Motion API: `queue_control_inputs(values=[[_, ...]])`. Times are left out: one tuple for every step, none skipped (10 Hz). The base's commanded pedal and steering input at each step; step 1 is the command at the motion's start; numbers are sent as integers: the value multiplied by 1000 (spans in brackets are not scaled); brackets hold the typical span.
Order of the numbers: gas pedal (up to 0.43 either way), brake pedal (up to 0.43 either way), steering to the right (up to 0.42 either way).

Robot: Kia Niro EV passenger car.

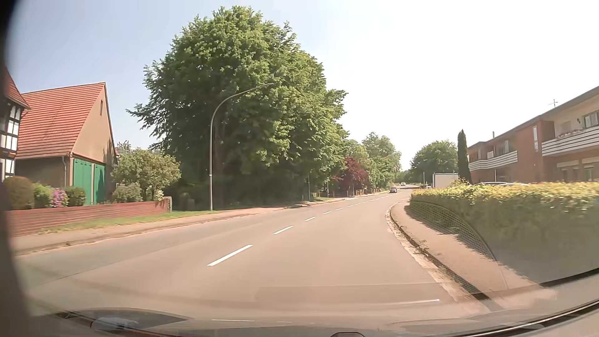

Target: Follow the waypoints while adhering to traffic rules and regulations

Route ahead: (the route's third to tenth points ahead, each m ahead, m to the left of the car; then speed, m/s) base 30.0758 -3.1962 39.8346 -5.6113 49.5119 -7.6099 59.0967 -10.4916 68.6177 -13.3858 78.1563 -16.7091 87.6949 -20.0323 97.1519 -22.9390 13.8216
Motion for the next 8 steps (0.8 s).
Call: queue_control_inputs(values=[[130,0,38],[138,0,38],[150,0,39],[169,0,39],[169,0,38],[177,0,36],[177,0,33],[177,0,31]])
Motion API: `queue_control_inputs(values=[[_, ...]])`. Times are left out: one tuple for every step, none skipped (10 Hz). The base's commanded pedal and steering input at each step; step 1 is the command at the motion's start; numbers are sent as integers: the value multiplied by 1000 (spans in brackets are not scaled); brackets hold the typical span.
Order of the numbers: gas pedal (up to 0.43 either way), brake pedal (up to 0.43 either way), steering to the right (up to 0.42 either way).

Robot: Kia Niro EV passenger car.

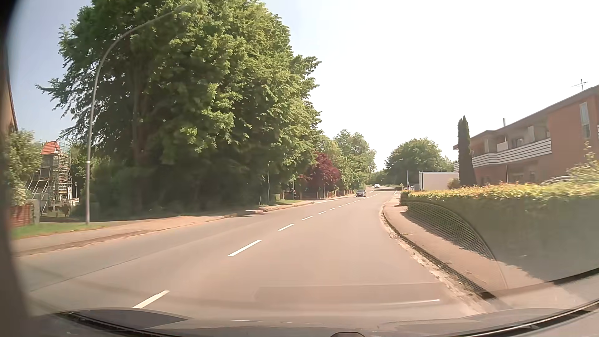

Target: Follow the waypoints while adhering to traffic rules and regulations

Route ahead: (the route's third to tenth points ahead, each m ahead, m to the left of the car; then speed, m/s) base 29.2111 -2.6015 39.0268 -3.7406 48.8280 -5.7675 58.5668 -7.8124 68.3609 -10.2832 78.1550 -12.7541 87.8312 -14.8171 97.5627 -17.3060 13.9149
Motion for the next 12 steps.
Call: queue_control_inputs(values=[[177,0,30],[177,0,29],[177,0,28],[177,0,27],[177,0,27],[177,0,26],[177,0,25],[169,0,24],[169,0,24],[169,0,23],[157,0,23],[150,0,23]])
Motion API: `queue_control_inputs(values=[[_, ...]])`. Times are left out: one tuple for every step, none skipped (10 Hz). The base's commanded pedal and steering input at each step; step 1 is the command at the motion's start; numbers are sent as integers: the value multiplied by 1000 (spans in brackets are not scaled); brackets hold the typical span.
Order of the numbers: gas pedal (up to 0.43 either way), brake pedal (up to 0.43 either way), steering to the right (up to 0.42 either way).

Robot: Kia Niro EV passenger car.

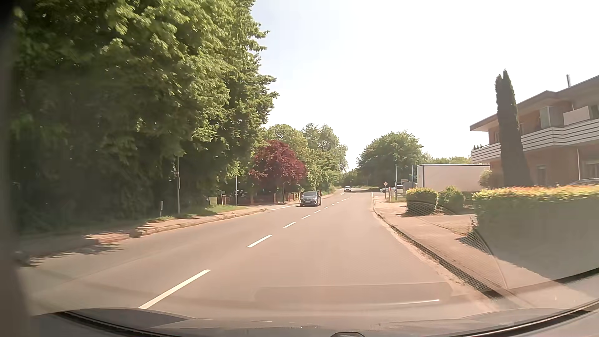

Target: Follow the waypoints while adhering to traffic rules and regulations

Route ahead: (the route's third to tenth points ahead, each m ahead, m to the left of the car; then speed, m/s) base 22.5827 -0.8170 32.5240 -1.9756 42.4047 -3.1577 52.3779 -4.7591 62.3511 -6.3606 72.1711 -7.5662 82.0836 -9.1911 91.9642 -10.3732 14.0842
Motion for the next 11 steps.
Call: queue_control_inputs(values=[[150,0,23],[150,0,23],[150,0,22],[150,0,21],[157,0,20],[157,0,20],[157,0,19],[157,0,19],[169,0,19],[169,0,17],[169,0,16]])
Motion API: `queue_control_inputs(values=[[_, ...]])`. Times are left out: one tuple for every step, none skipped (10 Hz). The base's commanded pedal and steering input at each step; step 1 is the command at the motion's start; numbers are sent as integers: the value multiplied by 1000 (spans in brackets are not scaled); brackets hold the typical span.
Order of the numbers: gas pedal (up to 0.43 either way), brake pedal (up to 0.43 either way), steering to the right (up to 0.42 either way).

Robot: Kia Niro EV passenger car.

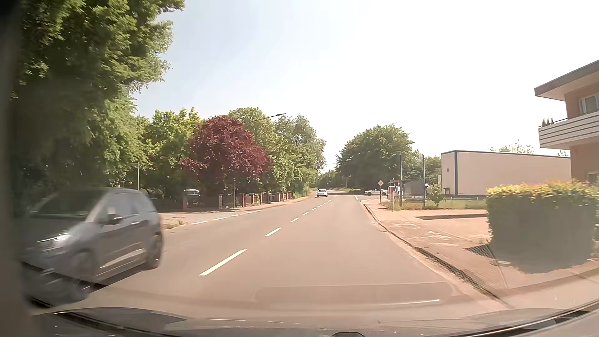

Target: Follow the waypoints while adhering to traffic rules and regulations

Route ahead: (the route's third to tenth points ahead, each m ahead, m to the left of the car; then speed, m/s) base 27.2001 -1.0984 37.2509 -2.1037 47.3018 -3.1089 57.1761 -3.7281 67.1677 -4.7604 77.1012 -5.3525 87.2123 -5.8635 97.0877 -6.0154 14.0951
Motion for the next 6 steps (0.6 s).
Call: queue_control_inputs(values=[[169,0,15],[177,0,14],[177,0,12],[177,0,11],[177,0,11],[177,0,11]])
